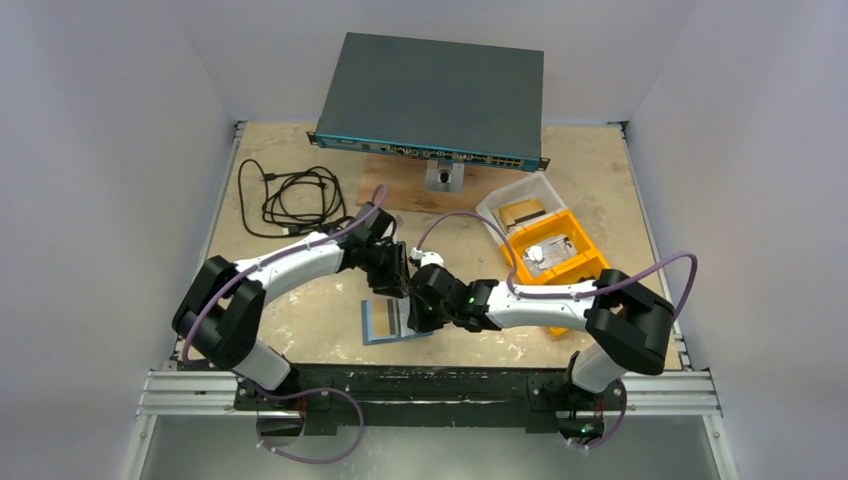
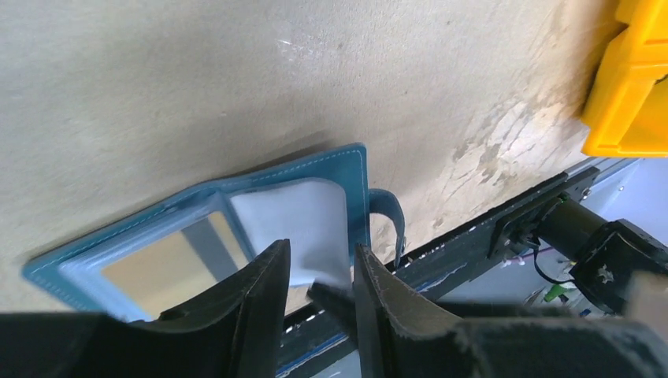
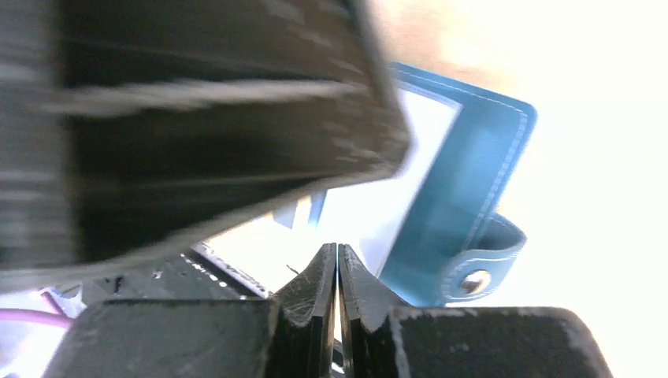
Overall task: Take the credit cards out of the card holder
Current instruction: Remove the credit card from the card holder.
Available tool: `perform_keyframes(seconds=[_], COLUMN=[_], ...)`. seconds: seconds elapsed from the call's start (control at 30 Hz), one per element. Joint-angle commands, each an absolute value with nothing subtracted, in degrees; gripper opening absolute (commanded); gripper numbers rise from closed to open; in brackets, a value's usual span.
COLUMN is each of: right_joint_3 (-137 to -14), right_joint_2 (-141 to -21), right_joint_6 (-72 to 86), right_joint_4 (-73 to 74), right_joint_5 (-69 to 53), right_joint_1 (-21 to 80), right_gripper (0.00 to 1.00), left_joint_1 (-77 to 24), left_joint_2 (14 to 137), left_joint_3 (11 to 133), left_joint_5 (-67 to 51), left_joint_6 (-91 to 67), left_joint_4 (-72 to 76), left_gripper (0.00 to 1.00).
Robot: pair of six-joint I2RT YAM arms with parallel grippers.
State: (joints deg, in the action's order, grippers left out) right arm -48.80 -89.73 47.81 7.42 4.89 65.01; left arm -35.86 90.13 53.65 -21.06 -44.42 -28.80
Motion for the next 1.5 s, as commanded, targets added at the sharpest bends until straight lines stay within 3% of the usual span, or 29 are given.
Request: perform_keyframes(seconds=[0.0,0.4,0.83,1.47], right_joint_3=[-45.57,-43.81,-43.20,-37.66], right_joint_2=[-89.53,-93.11,-98.25,-99.85], right_joint_6=[49.50,48.51,50.50,54.11], right_joint_4=[3.30,-7.26,-13.65,-21.45], right_joint_5=[2.99,-10.16,-17.22,-19.85], right_joint_1=[62.41,56.30,53.45,51.27], right_gripper=[0.04,0.10,0.25,0.25], left_joint_1=[-33.73,-31.91,-31.79,-31.99], left_joint_2=[83.43,73.47,75.90,82.16], left_joint_3=[52.55,43.18,41.01,39.55], left_joint_5=[-19.23,-10.84,-10.88,-14.36], left_joint_6=[-41.99,-42.04,-42.53,-45.03], left_joint_4=[-31.98,-36.14,-33.12,-26.54], left_gripper=[0.35,0.34,0.19,0.11])
